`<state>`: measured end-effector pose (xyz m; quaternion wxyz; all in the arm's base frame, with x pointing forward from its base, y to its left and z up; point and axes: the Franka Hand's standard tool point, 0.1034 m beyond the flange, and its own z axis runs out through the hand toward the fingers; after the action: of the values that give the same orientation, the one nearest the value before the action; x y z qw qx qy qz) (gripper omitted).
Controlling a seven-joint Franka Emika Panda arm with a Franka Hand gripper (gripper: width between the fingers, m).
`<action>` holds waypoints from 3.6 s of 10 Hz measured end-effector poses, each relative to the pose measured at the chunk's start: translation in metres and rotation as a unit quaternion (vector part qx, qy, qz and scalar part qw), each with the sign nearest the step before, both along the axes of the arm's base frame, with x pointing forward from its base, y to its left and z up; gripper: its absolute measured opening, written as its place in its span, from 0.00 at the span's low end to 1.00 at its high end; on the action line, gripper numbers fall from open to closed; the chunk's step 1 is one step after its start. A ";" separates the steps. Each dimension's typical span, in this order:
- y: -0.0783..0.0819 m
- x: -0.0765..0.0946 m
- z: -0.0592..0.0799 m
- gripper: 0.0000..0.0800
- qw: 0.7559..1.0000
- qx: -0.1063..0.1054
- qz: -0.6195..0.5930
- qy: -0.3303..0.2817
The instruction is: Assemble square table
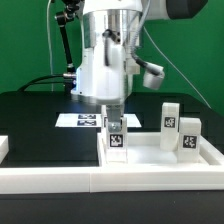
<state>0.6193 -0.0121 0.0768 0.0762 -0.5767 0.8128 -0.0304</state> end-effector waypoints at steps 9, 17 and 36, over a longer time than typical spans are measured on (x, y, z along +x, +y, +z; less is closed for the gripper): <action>0.008 0.000 -0.001 0.37 0.984 0.038 -0.174 0.008; 0.005 0.004 0.003 0.81 0.980 -0.011 0.199 -0.003; 0.007 0.006 -0.001 0.36 0.859 -0.071 0.507 0.014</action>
Offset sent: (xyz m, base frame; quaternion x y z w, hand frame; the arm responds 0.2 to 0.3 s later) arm -0.0024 0.0030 0.0010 -0.0230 -0.0186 0.2503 0.9677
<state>0.6255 -0.0050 0.0759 0.0287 -0.9131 0.4050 -0.0375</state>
